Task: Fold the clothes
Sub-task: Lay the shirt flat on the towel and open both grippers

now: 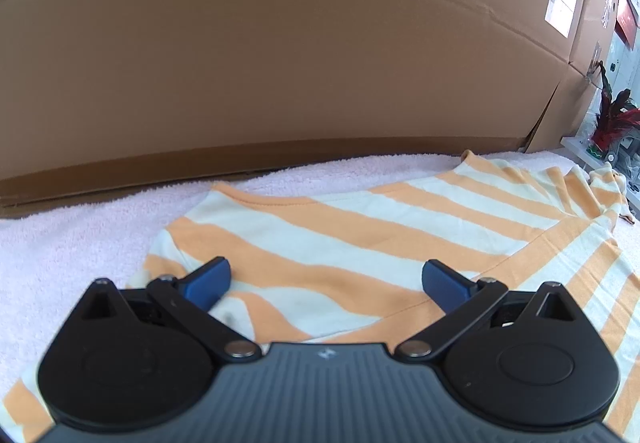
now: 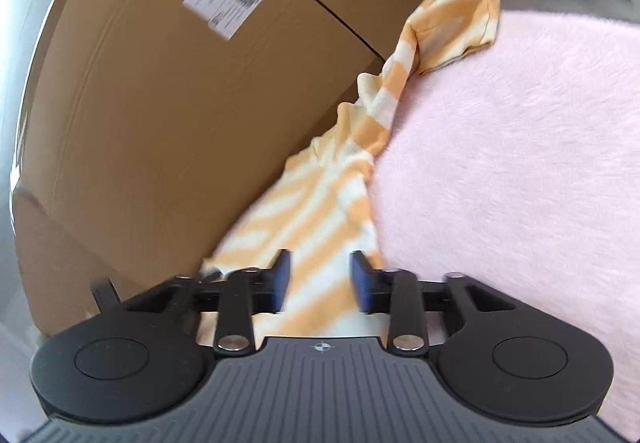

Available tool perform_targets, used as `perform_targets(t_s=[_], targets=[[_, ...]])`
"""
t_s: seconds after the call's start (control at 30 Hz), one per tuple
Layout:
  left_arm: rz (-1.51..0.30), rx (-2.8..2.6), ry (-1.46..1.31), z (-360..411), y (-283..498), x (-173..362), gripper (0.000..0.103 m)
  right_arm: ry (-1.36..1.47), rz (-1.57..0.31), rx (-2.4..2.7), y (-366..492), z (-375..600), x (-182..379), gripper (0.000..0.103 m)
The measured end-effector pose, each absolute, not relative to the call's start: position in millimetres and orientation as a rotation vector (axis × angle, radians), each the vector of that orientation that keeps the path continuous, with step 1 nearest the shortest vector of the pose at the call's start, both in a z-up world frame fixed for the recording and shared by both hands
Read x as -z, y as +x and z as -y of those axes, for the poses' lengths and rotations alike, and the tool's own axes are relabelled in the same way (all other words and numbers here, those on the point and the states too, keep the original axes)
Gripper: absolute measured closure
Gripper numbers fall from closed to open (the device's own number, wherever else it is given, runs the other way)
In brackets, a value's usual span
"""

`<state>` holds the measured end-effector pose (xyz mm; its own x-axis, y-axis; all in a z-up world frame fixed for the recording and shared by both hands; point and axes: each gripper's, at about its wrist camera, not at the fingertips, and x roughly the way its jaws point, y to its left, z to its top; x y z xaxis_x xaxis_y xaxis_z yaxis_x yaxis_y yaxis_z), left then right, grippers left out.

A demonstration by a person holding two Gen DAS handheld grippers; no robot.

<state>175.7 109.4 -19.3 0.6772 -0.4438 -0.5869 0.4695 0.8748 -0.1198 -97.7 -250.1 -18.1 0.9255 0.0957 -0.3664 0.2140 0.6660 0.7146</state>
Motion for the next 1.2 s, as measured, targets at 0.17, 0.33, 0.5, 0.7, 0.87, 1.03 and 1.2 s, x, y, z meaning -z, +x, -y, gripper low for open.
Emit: perform_targets(t_s=[0.17, 0.33, 0.5, 0.7, 0.87, 1.03, 1.2], targets=[[-0.629, 0.509, 0.058, -108, 172, 20, 0.001, 0.698, -0.334, 0.263, -145, 240, 6, 0.093], [-0.615, 0.466, 0.063, -107, 171, 20, 0.001, 0.736, -0.278, 0.031, -151, 208, 4, 0.085], [-0.547, 0.361, 0.073, -112, 158, 15, 0.001, 0.589, -0.318, -0.029, -139, 180, 14, 0.089], [-0.464, 0.317, -0.029, -169, 61, -1, 0.001, 0.396, -0.214, -0.01, -151, 159, 22, 0.084], [-0.435, 0.394, -0.13, -210, -46, 11, 0.014, 0.308, -0.118, -0.014, -153, 139, 31, 0.05], [-0.446, 0.46, -0.001, -196, -122, 21, 0.032, 0.24, -0.077, -0.023, -147, 119, 33, 0.018], [-0.457, 0.497, 0.021, -191, -154, 34, 0.049, 0.216, -0.091, 0.032, -146, 121, 33, 0.038]])
